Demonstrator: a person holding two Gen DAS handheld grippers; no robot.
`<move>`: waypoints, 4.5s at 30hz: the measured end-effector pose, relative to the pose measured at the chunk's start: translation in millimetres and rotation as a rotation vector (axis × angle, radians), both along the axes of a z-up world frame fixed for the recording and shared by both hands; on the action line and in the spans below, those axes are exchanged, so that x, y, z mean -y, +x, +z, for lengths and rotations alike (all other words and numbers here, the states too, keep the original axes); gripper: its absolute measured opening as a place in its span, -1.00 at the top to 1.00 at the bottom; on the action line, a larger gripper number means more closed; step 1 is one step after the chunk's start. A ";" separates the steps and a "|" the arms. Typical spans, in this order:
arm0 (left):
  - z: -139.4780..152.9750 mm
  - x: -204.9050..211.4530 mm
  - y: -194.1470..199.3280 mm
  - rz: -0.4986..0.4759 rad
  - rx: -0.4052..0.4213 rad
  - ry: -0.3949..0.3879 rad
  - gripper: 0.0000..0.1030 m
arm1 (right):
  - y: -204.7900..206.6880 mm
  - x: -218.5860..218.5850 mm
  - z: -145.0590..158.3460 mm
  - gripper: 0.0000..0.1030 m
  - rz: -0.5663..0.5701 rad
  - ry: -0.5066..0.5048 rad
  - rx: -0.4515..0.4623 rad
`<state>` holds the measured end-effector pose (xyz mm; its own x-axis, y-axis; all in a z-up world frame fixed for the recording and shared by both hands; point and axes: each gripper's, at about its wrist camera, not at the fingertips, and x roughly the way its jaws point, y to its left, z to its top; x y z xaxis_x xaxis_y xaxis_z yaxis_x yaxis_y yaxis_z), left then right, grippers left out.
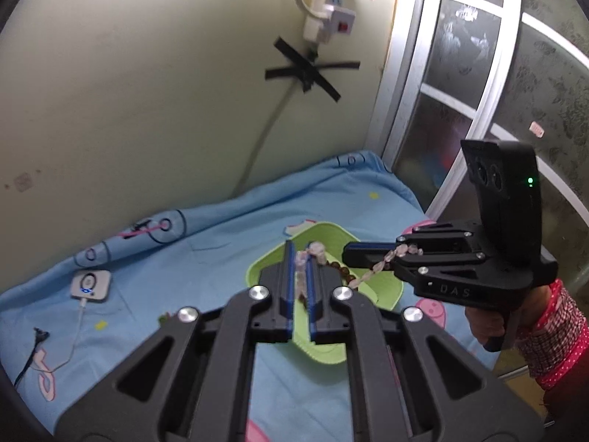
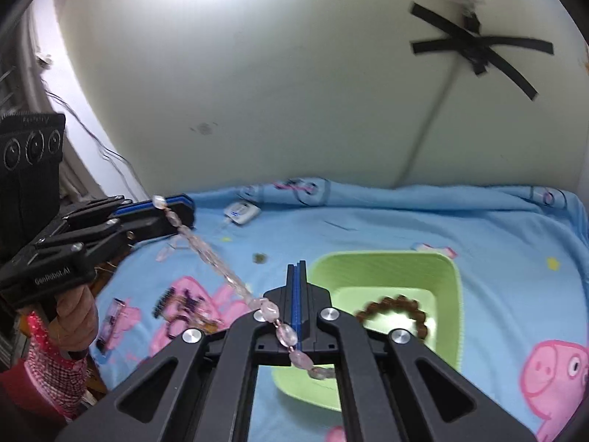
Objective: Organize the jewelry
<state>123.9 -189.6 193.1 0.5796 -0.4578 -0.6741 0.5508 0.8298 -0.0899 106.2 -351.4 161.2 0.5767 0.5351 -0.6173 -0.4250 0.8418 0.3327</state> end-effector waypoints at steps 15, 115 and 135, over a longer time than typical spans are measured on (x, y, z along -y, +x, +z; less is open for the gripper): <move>-96.0 51.0 41.1 0.028 -0.198 0.276 0.16 | 34.8 -23.8 -84.0 1.00 0.074 -0.367 -0.310; -139.4 -320.1 -61.6 0.600 -0.187 -0.067 -0.06 | 123.6 -225.1 -116.9 0.90 0.004 -0.165 -0.134; -166.1 -307.3 -67.1 0.622 -0.194 0.030 0.49 | -5.7 -183.5 -135.5 1.00 0.263 -0.155 -0.193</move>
